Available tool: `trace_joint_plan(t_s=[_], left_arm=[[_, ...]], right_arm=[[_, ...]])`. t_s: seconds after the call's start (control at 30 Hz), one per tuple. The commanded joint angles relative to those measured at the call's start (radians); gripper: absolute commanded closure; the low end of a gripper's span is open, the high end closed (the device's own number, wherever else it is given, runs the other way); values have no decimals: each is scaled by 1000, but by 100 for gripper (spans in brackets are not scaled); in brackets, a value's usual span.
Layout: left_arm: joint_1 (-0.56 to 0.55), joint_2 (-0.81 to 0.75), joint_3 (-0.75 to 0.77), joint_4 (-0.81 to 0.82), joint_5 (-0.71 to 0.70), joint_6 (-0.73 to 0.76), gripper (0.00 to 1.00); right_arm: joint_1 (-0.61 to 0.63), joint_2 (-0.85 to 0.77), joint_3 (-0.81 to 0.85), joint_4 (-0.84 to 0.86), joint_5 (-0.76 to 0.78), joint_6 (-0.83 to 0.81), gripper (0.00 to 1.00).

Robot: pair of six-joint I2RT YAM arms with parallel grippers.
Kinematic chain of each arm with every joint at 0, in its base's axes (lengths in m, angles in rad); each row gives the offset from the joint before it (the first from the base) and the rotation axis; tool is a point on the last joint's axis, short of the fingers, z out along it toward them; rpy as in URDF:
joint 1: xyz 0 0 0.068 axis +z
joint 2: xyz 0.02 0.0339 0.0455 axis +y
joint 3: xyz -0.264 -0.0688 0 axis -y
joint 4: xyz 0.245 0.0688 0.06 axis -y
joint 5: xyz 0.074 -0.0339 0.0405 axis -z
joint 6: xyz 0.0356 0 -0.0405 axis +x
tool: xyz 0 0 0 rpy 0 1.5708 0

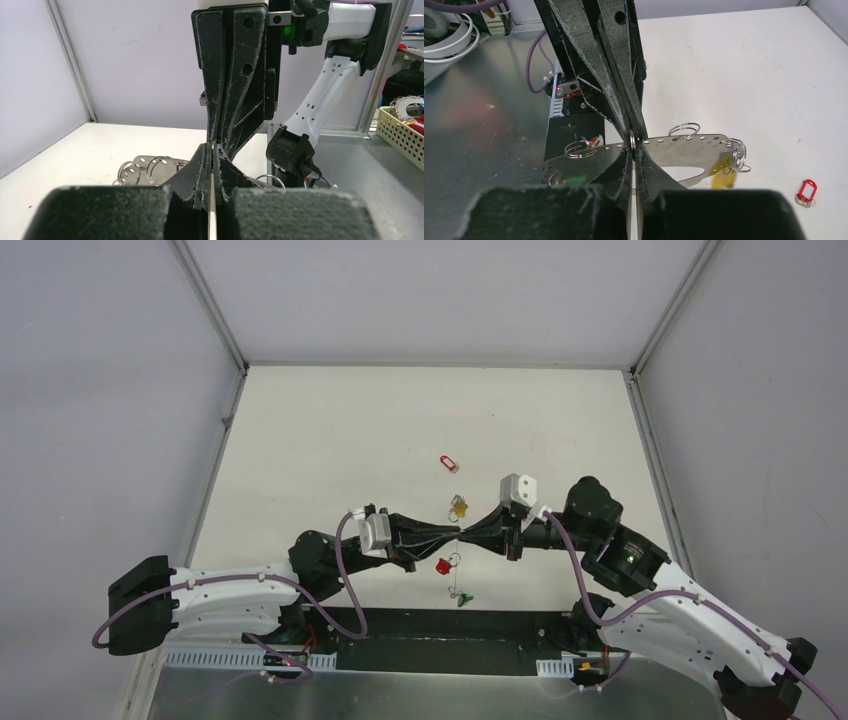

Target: Put the keys on the keyring

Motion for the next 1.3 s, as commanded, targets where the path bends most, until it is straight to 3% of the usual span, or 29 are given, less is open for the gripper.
trace_joint_plan(t_s=[0.0, 0.2, 0.33, 0.5, 0.77, 0.97, 1.07, 1.27], left_arm=[[-8, -25, 1, 48, 19, -21, 100], [-8, -63, 0, -22, 6, -18, 100], [-8, -132, 7, -153, -5, -15, 74], [-9, -237, 28, -372, -9, 4, 61], [-9, -318, 135, -777, 5, 107, 57], [-8, -283, 183, -855, 14, 151, 57], [-9, -246, 209, -854, 44, 160, 57], [-9, -136, 267, -814, 82, 154, 61]], right_arm=[[3, -1, 10, 56, 11, -7, 100], [3, 25, 60, -63, 7, -66, 100], [3, 55, 114, -176, -6, -127, 100], [2, 108, 185, -348, -25, -235, 100], [2, 40, 154, -432, -29, -543, 100], [3, -13, 102, -439, -23, -756, 100], [3, 3, 114, -450, -20, -752, 100], [2, 118, 218, -505, -42, -553, 100]])
